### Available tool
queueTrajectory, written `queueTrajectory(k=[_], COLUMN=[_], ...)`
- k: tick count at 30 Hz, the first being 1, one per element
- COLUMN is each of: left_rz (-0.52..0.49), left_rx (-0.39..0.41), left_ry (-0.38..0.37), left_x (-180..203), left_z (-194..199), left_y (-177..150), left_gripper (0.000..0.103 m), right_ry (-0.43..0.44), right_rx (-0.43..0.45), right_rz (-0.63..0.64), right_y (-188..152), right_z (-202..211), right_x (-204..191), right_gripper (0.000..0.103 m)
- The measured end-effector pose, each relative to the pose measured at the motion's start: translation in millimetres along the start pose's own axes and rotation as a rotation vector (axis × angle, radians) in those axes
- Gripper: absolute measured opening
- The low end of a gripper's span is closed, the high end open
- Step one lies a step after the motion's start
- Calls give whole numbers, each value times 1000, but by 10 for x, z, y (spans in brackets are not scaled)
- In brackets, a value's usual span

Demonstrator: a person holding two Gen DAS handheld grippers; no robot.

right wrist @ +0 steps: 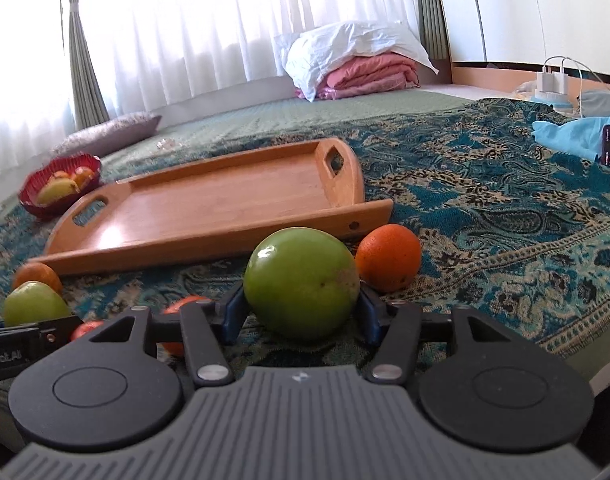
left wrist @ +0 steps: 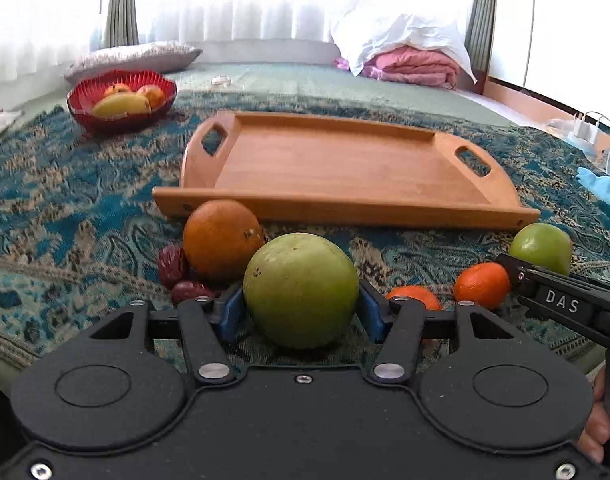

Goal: Organize fruits
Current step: 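Grasp the large green pomelo with the left tool while the right tool grasps a green apple, then carry both fruits onto the wooden tray and open both tools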

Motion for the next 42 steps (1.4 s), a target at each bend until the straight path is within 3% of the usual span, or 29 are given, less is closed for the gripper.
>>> queueTrajectory(k=[4,9,20,27,33,42], left_rz=[-23,-31,23,43,31,1], left_rx=[76,104,21,-70,-109,-135], left_ry=[4,-14,-72,-47,-18,9], left_x=[39,67,-54,-179,-191,-166], left_z=[145,153,-298,-695,-933,-1136], left_y=[127,383,1046,1127,1142,1097], left_gripper=[55,55,55,55,55,55], right_ry=[18,45,71,89,87,67], right_rx=[46,74,2,-68,-136,-167], right_rz=[13,2,19,45,92,142], right_y=[57,261,775,887,819,762], right_z=[124,155,-284,-654,-859,-960], right_x=[-36,-64,-27,-33,-68,-106], right_gripper=[59,59,59,59,59,59])
Point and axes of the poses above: each gripper's, at about its wrist camera, not at the fingertips, and z roughly against the way its jaws point, x to its right, y to its top, the point moved 7 cm from there along -z, roughly the way its jaws point
